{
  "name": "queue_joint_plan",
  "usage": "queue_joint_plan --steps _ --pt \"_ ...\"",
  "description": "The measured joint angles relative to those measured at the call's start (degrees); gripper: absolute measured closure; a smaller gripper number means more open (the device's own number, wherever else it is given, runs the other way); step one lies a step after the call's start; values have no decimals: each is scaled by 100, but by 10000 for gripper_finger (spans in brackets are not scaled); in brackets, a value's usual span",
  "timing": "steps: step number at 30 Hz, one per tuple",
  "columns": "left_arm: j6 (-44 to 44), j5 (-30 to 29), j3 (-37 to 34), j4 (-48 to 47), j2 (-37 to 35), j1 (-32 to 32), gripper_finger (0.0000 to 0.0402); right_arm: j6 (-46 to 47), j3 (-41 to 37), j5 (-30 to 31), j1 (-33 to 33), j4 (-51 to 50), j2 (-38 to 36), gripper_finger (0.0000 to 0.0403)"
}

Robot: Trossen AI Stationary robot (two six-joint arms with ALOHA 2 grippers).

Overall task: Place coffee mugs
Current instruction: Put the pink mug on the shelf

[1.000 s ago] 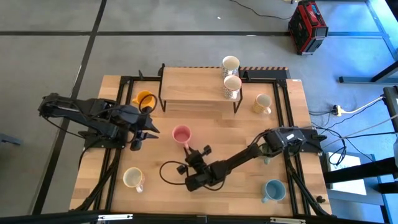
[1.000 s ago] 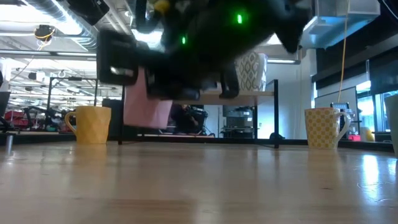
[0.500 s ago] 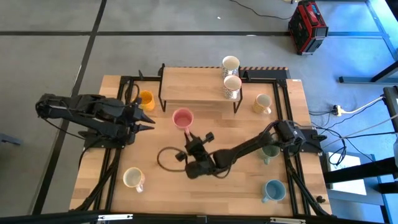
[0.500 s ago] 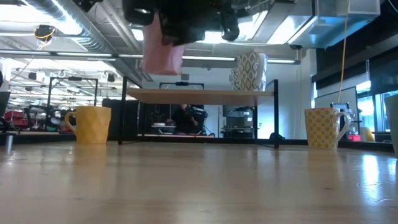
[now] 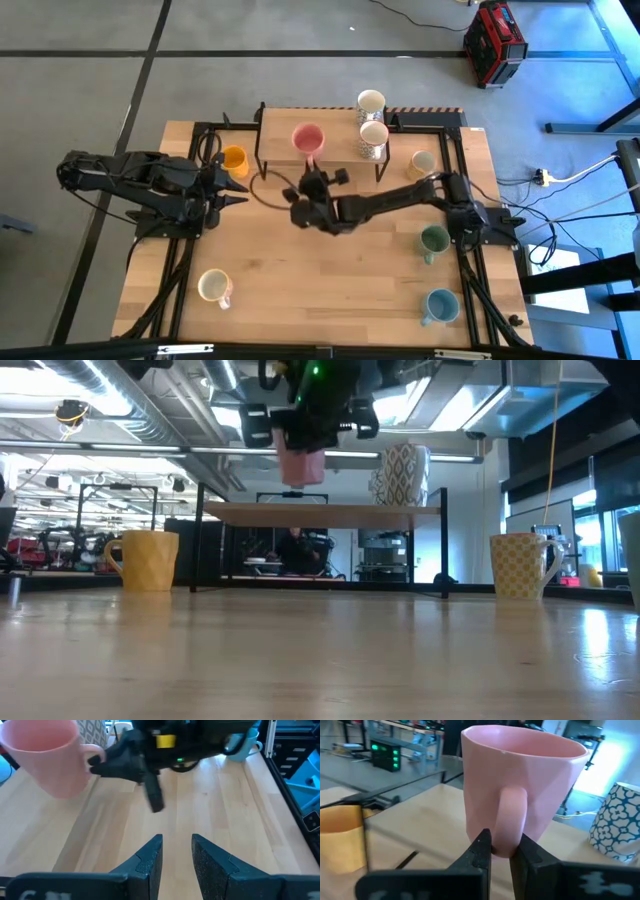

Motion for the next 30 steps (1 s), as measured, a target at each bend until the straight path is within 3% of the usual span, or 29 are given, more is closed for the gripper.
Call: queue_joint_plan --steps 11,22,30 --pt "734 -134 0 238 13 504 304 89 0 93 -626 57 2 379" --pt "860 -86 0 234 17 756 304 67 37 294 -973 6 9 379" --pt "862 -76 0 228 17 754 304 558 42 -40 -1240 -384 9 379"
